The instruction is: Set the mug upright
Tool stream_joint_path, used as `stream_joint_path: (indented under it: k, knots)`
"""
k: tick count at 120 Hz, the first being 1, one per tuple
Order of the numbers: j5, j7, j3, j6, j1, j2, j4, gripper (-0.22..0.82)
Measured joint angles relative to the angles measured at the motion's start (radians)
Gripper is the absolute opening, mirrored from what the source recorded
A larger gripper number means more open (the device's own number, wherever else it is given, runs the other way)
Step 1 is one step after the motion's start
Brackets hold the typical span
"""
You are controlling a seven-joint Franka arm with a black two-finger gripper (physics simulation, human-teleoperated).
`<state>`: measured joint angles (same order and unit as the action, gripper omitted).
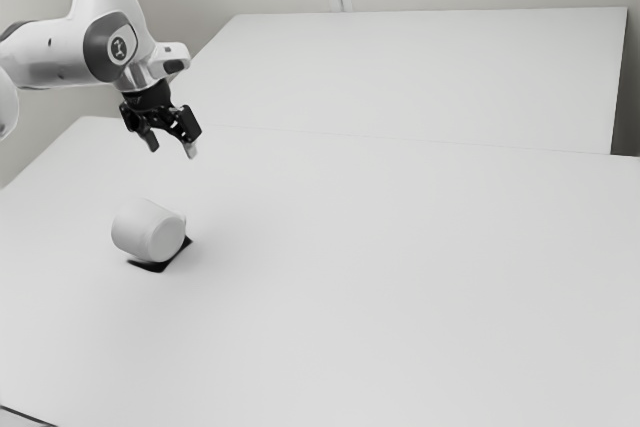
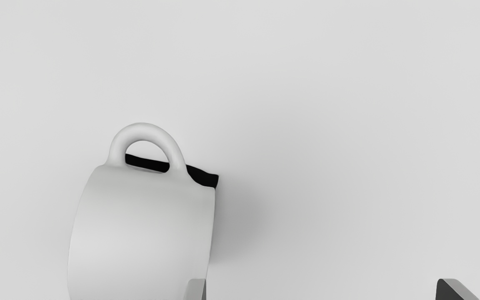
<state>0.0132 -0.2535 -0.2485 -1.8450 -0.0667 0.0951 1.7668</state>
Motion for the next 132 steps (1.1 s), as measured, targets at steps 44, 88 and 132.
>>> stream_joint_path:
  k: [44, 88, 132]
  knots:
    - [0.096, -0.095, 0.012, -0.012, 0.18, 0.033, 0.021, 0.6]
    - [0.286, -0.348, 0.014, 0.108, 0.385, 0.24, -0.159, 0.6]
    - [0.48, -0.561, 0.017, 0.322, 0.496, 0.391, -0.268, 0.6]
